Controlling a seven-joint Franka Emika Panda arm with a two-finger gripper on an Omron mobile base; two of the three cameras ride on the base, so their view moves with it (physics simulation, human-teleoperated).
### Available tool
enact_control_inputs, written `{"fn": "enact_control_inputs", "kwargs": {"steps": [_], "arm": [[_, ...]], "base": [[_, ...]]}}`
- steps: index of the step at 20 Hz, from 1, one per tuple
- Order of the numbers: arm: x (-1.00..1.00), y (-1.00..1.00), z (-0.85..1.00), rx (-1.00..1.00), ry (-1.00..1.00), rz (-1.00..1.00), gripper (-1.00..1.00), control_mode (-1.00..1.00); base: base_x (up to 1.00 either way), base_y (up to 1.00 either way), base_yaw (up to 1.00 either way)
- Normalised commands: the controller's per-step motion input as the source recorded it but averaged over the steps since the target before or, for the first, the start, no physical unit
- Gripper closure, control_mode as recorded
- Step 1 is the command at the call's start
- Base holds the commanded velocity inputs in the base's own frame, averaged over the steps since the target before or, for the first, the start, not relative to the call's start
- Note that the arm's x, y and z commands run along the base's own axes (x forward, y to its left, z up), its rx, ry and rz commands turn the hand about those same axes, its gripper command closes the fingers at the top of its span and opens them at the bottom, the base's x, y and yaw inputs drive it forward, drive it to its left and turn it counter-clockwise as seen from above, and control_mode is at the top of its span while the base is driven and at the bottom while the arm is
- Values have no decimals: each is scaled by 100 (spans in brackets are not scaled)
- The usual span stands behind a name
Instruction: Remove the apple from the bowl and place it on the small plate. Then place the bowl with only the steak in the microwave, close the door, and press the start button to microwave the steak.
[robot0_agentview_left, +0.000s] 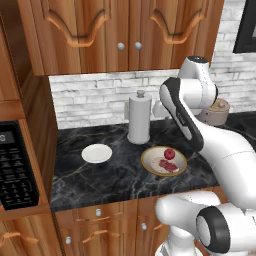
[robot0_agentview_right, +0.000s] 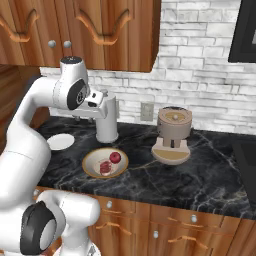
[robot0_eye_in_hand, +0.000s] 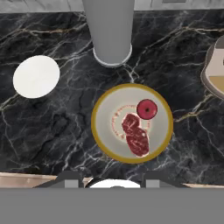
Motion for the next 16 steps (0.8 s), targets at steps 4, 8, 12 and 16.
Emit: {"fn": "enact_control_inputs", "kwargs": {"steps": [4, 8, 12, 16], "arm": [[-44, 15, -11, -4, -5, 2, -100, -100], [-88, 37, -81, -12, -14, 2, -100, -100], [-9, -7, -85, 2, 15, -23, -100, -100], [5, -31, -55, 6, 24, -22, -100, -100]], "base": [[0, 0, 0], [0, 0, 0], [0, 0, 0], [0, 0, 0]]}}
